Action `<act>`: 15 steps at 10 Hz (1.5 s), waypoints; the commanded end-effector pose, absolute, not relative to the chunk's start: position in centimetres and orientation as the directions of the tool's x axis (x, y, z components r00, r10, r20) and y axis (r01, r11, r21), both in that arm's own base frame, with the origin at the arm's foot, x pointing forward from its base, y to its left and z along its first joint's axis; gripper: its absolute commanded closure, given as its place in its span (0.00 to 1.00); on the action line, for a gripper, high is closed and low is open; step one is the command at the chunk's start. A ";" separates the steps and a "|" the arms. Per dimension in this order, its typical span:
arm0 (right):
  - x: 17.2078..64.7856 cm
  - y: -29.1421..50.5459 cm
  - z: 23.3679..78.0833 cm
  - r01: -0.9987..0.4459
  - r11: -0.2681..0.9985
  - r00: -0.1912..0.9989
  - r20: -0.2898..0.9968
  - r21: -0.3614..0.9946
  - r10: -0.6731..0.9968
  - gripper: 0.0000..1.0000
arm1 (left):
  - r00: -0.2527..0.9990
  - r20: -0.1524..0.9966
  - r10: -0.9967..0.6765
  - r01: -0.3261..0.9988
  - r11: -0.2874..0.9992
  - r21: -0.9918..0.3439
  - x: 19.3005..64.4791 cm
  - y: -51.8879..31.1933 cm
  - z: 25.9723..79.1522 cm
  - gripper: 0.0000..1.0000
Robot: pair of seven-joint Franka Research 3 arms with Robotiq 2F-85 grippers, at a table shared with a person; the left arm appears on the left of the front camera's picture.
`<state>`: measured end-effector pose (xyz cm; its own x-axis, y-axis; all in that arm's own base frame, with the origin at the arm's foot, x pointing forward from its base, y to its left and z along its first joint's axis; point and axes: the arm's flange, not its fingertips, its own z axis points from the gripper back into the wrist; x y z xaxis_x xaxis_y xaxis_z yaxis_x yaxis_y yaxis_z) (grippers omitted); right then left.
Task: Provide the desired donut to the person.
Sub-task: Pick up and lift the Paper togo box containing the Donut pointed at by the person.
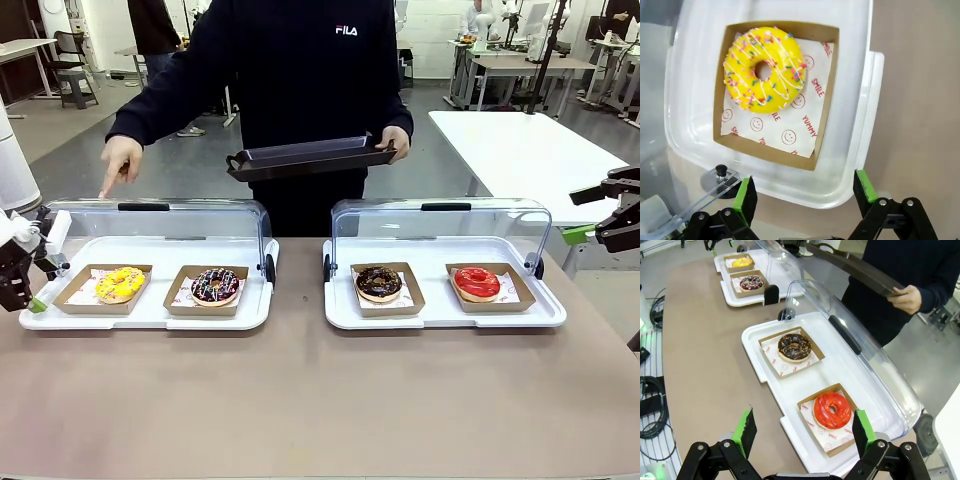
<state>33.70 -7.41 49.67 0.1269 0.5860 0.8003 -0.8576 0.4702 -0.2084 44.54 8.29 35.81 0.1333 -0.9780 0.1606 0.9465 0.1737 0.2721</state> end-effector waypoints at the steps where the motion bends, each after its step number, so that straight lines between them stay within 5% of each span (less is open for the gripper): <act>1: 34.1 -7.5 49.5 -0.861 0.462 0.104 0.814 -0.214 0.571 0.00 | 0.096 0.113 -0.989 0.948 0.126 0.293 44.5 7.8 35.2 0.00; 9: 34.1 -7.5 49.5 -0.861 0.462 0.104 0.814 -0.214 0.571 0.00 | 0.095 0.091 -0.991 0.951 0.117 0.286 47.5 6.3 32.8 0.00; 10: 34.1 -7.5 49.5 -0.861 0.462 0.104 0.814 -0.214 0.571 0.00 | 0.083 0.074 -0.994 0.960 0.099 0.261 47.7 6.3 32.8 0.15; 11: 34.1 -7.5 49.5 -0.861 0.462 0.104 0.814 -0.214 0.571 0.00 | 0.100 0.081 -0.992 0.958 0.118 0.262 47.7 6.4 33.0 0.60; 13: 34.1 -7.5 49.5 -0.861 0.462 0.104 0.814 -0.214 0.571 0.00 | 0.105 0.080 -0.991 0.960 0.122 0.253 47.8 6.7 33.0 1.00; 15: 34.1 -7.5 49.5 -0.861 0.462 0.104 0.814 -0.214 0.571 0.00 | 0.098 0.073 -0.993 0.967 0.112 0.227 47.7 6.6 32.7 1.00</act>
<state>33.70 -7.39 49.67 0.1262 0.5865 0.8000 -0.8584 0.4688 -0.2084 47.28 6.50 32.72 0.0956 -0.9917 0.0861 0.9601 0.1147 0.2552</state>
